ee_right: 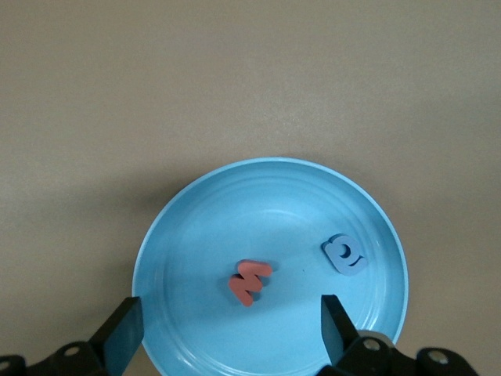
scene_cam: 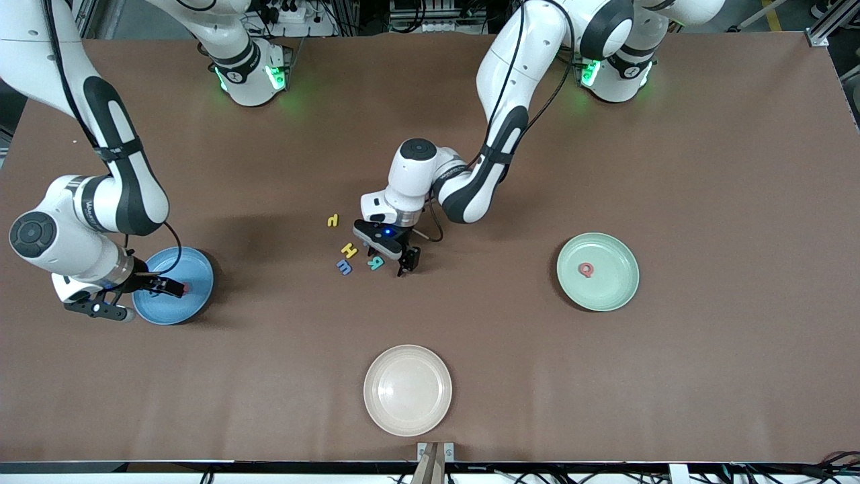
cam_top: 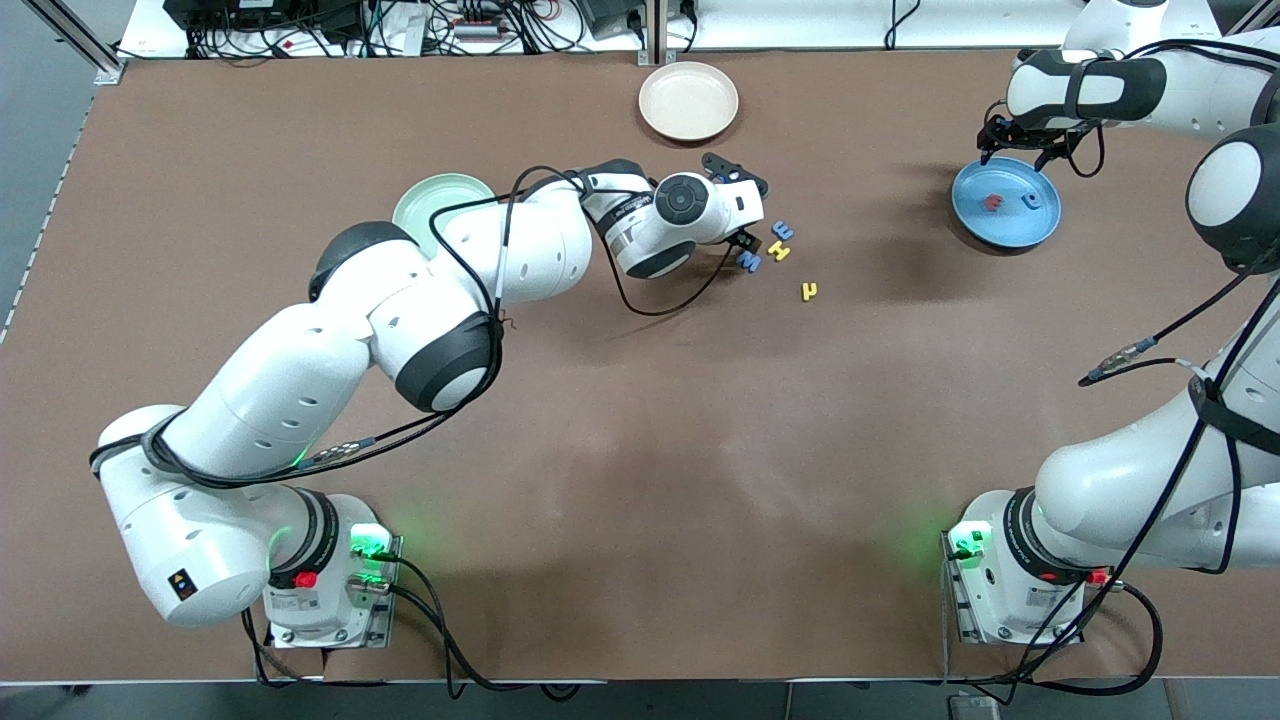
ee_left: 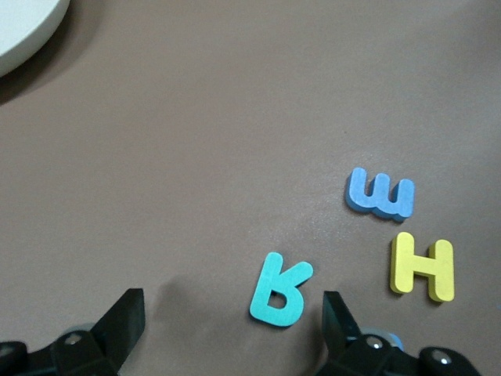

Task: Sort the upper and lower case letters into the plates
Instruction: 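Place the pink w on the blue plate while the left gripper reaches letters, then grasp the teal k among the letters with the left gripper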

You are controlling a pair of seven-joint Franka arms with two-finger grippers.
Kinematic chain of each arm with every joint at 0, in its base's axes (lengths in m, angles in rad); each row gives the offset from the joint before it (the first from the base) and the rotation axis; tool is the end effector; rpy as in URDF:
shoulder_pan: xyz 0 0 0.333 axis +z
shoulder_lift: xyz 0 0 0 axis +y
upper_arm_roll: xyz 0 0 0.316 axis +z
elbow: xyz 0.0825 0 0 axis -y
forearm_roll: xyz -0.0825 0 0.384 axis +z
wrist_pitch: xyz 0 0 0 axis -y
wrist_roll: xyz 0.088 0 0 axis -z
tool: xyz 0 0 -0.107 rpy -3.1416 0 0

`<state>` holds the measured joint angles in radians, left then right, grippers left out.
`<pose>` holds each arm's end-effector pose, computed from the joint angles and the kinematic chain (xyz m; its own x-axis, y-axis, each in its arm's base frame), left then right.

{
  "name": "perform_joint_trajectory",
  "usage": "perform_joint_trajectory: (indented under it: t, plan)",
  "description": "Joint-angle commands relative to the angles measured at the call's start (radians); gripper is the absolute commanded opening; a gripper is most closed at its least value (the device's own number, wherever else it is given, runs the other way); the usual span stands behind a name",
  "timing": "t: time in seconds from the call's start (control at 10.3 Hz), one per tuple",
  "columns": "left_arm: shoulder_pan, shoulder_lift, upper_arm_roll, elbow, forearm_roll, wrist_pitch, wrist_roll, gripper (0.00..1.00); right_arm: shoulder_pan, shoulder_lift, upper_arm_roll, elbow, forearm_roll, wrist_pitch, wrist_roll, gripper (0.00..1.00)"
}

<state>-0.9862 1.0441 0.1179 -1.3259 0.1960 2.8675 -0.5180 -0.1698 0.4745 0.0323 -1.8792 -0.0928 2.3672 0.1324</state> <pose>0.4682 -0.6110 0.1522 0.7105 -0.4916 0.5036 -0.5766 -0.8168 0.0162 0.6313 -0.0897 0.2584 0.9784 -0.2057 0.0191 -0.2064 -0.9772 0.0489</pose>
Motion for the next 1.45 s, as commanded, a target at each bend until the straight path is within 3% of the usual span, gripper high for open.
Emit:
perform_joint_trajectory:
  t: [0.0, 0.87, 1.36]
  plan:
    - [-0.012, 0.025, 0.032, 0.036, 0.025, 0.009, -0.034, 1.00, -0.008, 0.000, 0.009, 0.023, -0.011, -0.040, 0.006, 1.00]
    - [-0.020, 0.050, 0.057, 0.059, 0.025, 0.029, -0.033, 1.00, 0.003, 0.006, 0.011, 0.083, -0.011, -0.097, 0.007, 1.00]
    - [-0.022, 0.053, 0.054, 0.054, 0.025, 0.058, -0.028, 1.00, -0.008, -0.019, 0.009, 0.127, -0.013, -0.213, -0.002, 1.00]
